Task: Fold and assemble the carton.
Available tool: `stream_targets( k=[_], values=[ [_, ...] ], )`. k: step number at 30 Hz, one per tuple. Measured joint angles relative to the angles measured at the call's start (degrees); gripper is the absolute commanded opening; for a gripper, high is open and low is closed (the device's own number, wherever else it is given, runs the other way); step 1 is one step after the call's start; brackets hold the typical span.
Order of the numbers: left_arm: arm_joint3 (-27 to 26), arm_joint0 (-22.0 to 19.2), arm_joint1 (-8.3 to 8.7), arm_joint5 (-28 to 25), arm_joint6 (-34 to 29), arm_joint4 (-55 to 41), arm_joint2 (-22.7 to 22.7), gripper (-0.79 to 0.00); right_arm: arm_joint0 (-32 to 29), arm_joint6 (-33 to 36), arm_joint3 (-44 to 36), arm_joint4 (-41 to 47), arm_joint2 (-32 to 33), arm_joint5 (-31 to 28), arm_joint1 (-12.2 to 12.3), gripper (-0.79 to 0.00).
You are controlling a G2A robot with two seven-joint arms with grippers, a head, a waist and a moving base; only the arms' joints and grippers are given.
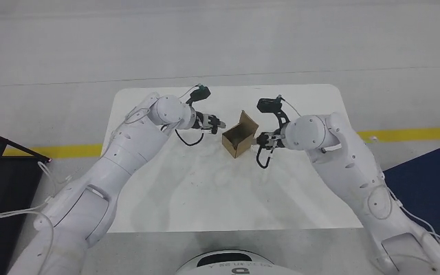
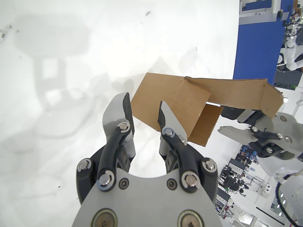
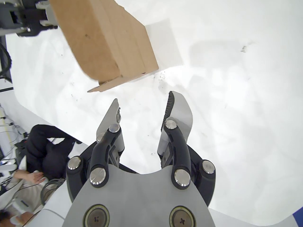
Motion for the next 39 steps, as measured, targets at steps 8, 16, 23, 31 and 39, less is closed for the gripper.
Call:
stream_targets(
  k=[8,16,23,31,39],
  values=[
    [0.42,-0.18,-0.64,-0.81,-1.63,-0.35,0.19,-0.502,6.44,-2.73,9.64,4.13,-3.67,2.89,-1.99,-0.425],
    [-0.18,0.23,-1.1,-1.18,-4.2,-1.28,0.25,-0.486,8.8,-4.74,13.31,5.33,-5.03,4.91,-2.89,-0.419],
    [-1.95,0.93,-1.13,-1.74,-5.35,-1.29,-0.08,-0.453,8.91,-5.22,13.52,5.47,-4.92,5.03,-2.95,-0.419],
    [-4.43,2.06,-0.58,-2.06,-5.59,-1.76,-1.99,-0.449,6.4,-4.54,10.06,4.68,-1.67,3.71,-1.77,-0.422],
    [-5.73,3.76,-0.78,-3.03,-2.72,1.57,-0.96,-0.431,-1.01,-4.49,2.42,7.34,7.63,-0.57,0.61,-0.406]
  ],
)
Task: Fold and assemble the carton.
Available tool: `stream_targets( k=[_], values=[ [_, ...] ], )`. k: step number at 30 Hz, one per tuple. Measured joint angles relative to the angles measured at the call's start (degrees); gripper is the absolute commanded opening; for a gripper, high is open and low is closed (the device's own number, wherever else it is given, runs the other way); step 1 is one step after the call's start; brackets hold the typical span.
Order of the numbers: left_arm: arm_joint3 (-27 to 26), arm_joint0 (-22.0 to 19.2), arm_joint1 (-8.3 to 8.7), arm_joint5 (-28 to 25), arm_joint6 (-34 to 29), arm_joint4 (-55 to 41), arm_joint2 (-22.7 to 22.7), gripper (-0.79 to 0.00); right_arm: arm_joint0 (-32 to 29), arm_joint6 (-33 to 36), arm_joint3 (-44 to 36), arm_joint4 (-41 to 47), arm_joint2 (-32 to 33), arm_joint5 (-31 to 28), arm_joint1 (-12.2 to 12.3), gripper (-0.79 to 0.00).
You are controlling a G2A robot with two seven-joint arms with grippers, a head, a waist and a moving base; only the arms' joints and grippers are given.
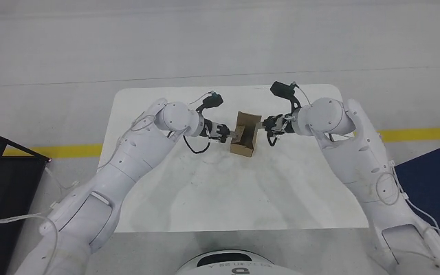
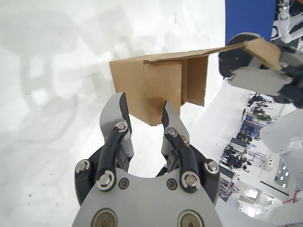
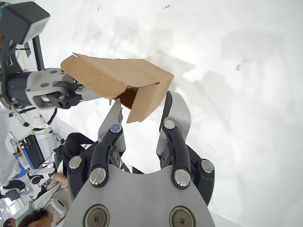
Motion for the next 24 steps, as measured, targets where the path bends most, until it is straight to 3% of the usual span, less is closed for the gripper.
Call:
stream_targets(
  k=[8,11,14,24],
  values=[
    [-0.24,-0.54,-0.73,0.93,0.45,4.02,1.95,-0.499,-3.91,0.59,-3.97,-0.15,3.41,-1.3,1.08,-0.403],
    [-0.57,-1.13,-1.03,1.77,-0.36,6.01,2.87,-0.594,-3.98,0.65,-4.29,-0.45,3.2,-1.26,1.17,-0.4],
    [-1.01,-1.67,-1.27,2.94,-0.48,7.46,3.28,-0.782,-3.95,0.72,-4.5,-0.5,3.04,-1.17,1.24,-0.403],
    [-4.08,-2.33,-1.15,6.92,-0.92,11.46,2.39,-0.785,-5.12,0.02,-6.48,-0.51,3.71,-1.67,1.67,-0.397]
  ],
)
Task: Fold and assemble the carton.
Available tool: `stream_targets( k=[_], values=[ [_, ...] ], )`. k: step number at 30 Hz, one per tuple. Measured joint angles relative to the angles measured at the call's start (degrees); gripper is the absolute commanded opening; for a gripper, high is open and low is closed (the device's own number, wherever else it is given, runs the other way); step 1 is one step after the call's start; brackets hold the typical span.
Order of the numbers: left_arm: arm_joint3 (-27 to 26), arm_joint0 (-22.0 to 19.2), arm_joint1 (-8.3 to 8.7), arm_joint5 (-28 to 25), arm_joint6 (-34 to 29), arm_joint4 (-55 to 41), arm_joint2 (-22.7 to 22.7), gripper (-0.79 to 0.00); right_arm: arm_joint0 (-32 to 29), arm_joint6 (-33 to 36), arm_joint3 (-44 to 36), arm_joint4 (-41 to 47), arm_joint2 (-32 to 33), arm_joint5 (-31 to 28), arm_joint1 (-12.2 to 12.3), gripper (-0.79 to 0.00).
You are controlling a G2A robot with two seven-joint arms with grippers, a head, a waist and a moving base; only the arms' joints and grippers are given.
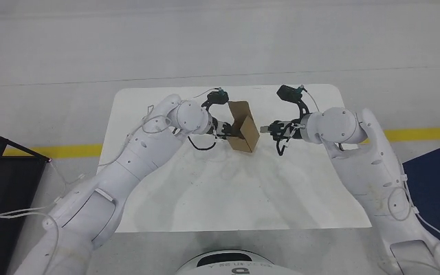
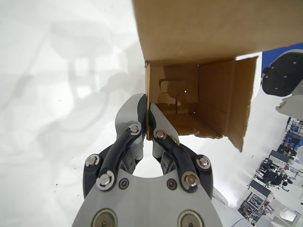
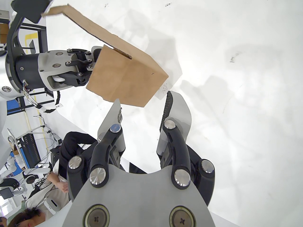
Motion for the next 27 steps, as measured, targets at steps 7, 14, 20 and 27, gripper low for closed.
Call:
stream_targets(
  k=[7,14,20,27],
  values=[
    [-3.65,1.16,0.83,2.74,-0.93,2.77,-1.63,-0.557,-1.4,-1.36,-1.88,0.28,0.57,-0.47,0.26,-0.382],
    [-6.38,3.38,1.74,3.21,-3.18,1.35,-4.25,0.0,-0.66,-2.4,-1.48,-2.02,-1.3,2.49,0.14,-0.403],
    [-9.45,6.06,3.06,2.54,-4.45,-1.67,-8.62,0.0,1.75,-2.53,0.4,-4.23,-4.73,5.91,-0.39,-0.409],
    [-11.13,11.65,6.13,0.22,-5.77,-9.06,-20.18,-0.068,3.81,-1.59,1.48,-6.44,-8.18,9.75,-0.94,-0.416]
  ],
)
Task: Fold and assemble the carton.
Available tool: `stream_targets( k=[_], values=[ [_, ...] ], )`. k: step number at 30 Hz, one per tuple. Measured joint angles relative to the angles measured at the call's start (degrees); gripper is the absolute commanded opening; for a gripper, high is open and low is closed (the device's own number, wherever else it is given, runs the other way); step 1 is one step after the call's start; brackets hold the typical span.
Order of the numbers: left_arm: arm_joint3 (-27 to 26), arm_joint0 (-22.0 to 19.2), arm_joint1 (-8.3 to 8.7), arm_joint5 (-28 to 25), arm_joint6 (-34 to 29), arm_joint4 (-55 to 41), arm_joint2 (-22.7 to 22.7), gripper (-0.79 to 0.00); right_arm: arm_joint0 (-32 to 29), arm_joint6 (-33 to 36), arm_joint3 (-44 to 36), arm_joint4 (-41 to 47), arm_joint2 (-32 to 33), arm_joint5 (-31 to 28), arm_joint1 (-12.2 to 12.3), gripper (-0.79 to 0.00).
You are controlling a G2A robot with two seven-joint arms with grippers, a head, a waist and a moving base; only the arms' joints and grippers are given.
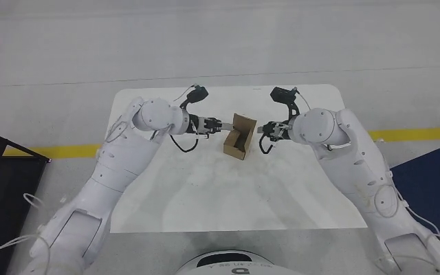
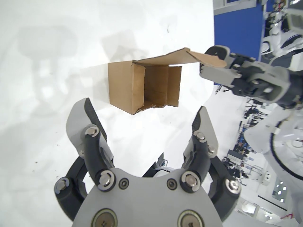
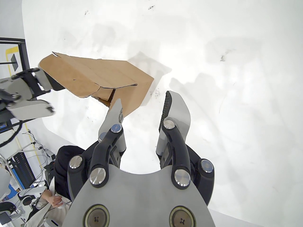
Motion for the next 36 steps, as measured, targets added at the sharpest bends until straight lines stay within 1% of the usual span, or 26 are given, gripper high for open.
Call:
stream_targets(
  k=[1,4,6,9,12,15,26,36],
  values=[
    [0.02,0.81,0.4,-0.72,-0.22,-1.09,-1.69,-0.071,0.13,0.18,-0.01,-0.15,-0.39,0.25,-0.06,-0.416],
    [0.26,3.42,1.59,-3.51,-0.69,-5.8,-7.34,-0.028,0.44,0.6,0.27,-0.25,-1.87,1.33,-0.34,-0.413],
    [0.32,5.22,2.26,-5.76,-0.99,-9.66,-11.12,0.0,0.12,-0.76,-0.09,-1.12,-2.89,2.74,-0.55,-0.419],
    [0.19,7.52,2.99,-8.64,-1.25,-14.75,-15.36,0.0,-1.46,-3.22,-1.54,-0.44,-2.3,4.41,-0.61,-0.425],
    [-0.1,9.36,3.48,-10.54,-1.35,-18.16,-17.99,0.0,-3.05,-4.82,-2.39,-0.83,-1.89,6.08,-0.54,-0.425],
    [-0.61,10.63,3.77,-11.1,-1.53,-20.09,-19.2,0.0,-3.23,-4.78,-2.14,-1.05,-2.73,6.5,-0.68,-0.428],
    [-0.61,10.63,3.77,-11.05,-1.55,-20.05,-19.18,0.0,-0.71,-5.8,0.13,-1.2,-7.29,7.82,-1.97,-0.425],
    [-0.61,10.63,3.77,-11.05,-1.55,-20.05,-19.18,0.0,3.02,-7.98,5.16,-2.71,-13.66,10.48,-3.74,-0.456]
  ],
)
